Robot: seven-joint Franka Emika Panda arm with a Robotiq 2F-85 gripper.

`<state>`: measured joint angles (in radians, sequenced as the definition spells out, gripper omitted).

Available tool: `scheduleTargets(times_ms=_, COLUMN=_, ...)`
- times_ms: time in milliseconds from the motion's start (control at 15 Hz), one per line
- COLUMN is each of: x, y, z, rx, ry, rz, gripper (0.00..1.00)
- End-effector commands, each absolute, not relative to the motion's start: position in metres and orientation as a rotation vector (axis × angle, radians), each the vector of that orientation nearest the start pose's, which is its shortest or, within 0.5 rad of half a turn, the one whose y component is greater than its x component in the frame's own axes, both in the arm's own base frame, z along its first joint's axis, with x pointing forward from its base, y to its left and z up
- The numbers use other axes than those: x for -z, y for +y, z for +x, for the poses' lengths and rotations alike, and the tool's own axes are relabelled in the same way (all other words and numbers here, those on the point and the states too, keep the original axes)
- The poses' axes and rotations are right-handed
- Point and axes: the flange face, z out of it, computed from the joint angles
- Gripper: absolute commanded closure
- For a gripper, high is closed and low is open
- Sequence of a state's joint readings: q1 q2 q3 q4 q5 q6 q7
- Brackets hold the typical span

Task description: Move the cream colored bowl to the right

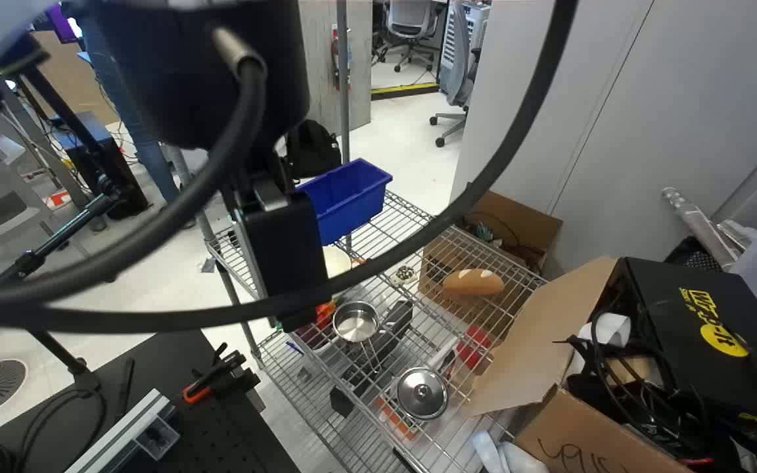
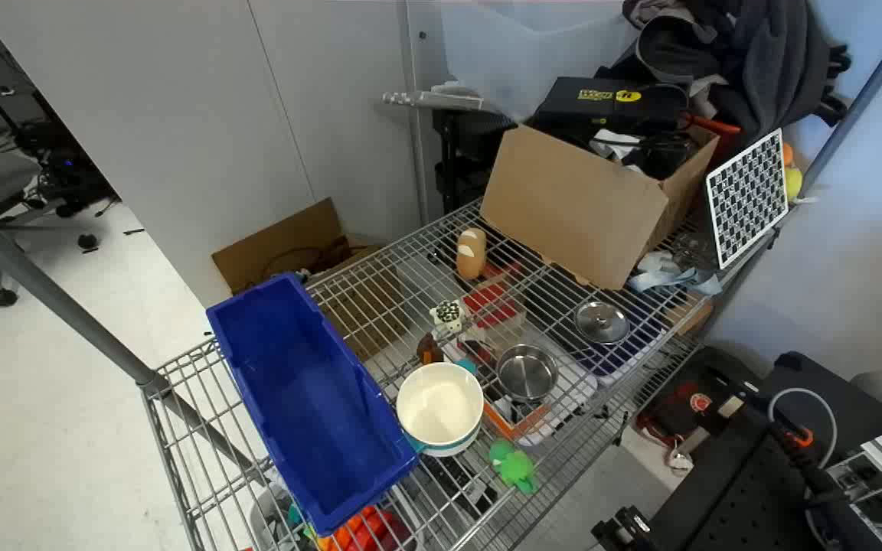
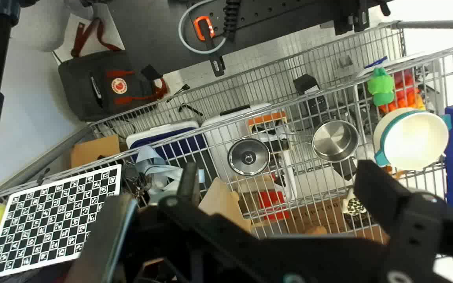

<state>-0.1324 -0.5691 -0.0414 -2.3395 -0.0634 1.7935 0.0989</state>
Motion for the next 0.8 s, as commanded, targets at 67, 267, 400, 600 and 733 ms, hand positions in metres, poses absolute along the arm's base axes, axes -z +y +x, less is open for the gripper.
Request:
scheduleTargets(times_ms=67, x=-0.545, y=-0.074, z=0.376, rx=0.037, ry=0.402, rz=-3.156, gripper=0.00)
scheduleTargets(times_ms=267, x=-0.545, y=-0.074, z=0.376, rx=0.037, ry=0.402, rz=-3.156, gripper=0.00)
scheduleTargets(times_ms=400, x=-0.545, y=-0.074, z=0.376, rx=0.037, ry=0.402, rz=-3.156, gripper=0.00)
scheduleTargets(times_ms=600, x=-0.545, y=-0.074, z=0.376, rx=0.037, ry=0.402, rz=-3.156, gripper=0.00)
scheduleTargets(times_ms=733, x=-0.530, y=-0.068, z=0.384, rx=0.024, ry=0.445, rz=-3.154, gripper=0.00)
